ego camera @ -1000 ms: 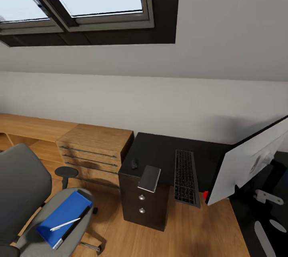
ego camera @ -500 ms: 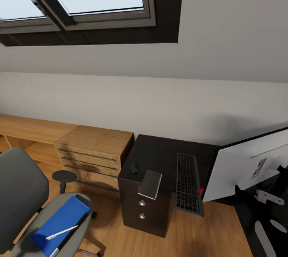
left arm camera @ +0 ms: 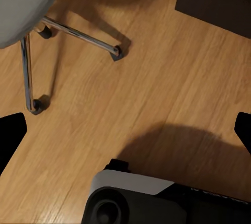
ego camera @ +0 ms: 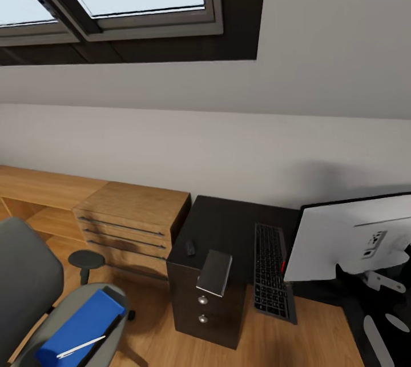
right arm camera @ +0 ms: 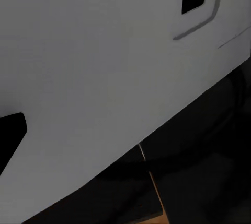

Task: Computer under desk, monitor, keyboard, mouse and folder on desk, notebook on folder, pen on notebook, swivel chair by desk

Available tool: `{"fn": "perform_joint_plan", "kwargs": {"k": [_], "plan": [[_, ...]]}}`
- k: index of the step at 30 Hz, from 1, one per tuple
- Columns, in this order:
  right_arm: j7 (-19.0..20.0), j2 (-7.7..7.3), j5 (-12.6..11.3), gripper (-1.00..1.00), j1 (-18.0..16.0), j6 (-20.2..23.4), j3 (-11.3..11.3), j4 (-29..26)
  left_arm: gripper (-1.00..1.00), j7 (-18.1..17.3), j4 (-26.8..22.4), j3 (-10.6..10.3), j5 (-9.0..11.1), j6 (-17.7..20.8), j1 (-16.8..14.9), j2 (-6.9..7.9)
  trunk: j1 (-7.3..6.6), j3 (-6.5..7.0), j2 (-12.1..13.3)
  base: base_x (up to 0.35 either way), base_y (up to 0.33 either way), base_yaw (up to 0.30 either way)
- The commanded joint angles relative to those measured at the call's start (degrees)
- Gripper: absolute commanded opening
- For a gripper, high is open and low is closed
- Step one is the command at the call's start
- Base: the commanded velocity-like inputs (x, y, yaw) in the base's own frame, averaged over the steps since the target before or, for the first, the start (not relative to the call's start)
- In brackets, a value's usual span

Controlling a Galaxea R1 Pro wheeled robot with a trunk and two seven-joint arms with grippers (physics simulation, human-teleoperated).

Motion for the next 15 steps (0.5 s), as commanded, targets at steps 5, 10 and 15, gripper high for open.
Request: {"fn": "perform_joint_plan", "kwargs": {"k": [5, 10, 15], "plan": [[-0.16, -0.02, -0.54, 1.00, -0.04, 0.04, 0.07, -0.06, 1.00, 0.41, 0.02, -0.54, 0.51, -0.24, -0.06, 0.02, 0.06, -0.12, -0.11, 0.153, 0.000, 0.000], [-0.15, -0.02, -0.54, 1.00, -0.04, 0.04, 0.07, -0.06, 1.00, 0.44, 0.02, -0.51, 0.54, -0.16, -0.06, -0.02, 0.06, -0.12, -0.11, 0.019, 0.000, 0.000], [-0.14, -0.02, -0.54, 1.00, -0.04, 0.04, 0.07, -0.06, 1.00, 0.37, 0.02, -0.64, 0.43, -0.24, -0.06, -0.07, 0.06, -0.12, -0.11, 0.104, 0.000, 0.000]]}}
